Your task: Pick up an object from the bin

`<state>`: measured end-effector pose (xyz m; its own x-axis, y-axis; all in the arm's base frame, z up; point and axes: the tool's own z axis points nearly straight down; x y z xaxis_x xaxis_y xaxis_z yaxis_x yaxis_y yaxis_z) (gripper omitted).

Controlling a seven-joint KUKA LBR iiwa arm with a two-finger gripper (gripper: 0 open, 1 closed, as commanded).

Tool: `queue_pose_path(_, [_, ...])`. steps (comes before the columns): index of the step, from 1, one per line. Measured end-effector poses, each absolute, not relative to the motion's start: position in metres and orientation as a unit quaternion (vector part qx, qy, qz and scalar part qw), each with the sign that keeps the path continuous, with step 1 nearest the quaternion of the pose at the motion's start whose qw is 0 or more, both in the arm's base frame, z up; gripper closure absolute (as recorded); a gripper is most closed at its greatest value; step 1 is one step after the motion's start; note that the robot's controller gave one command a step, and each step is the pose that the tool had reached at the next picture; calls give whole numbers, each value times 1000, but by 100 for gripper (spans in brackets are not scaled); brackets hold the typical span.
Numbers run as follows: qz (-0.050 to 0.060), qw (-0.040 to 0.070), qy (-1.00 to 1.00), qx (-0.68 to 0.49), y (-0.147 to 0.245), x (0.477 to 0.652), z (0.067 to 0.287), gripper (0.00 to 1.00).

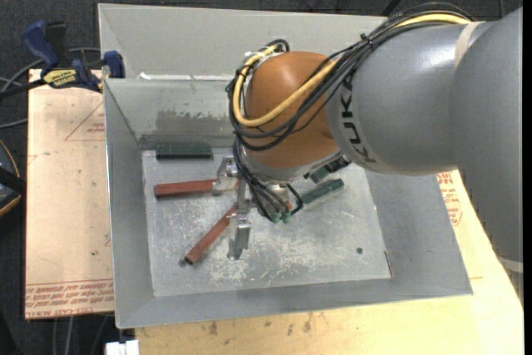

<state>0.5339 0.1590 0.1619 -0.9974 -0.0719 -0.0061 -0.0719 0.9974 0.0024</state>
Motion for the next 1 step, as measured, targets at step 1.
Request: queue_pose_path(1, [1, 1, 993, -121, 151, 535, 81, 100])
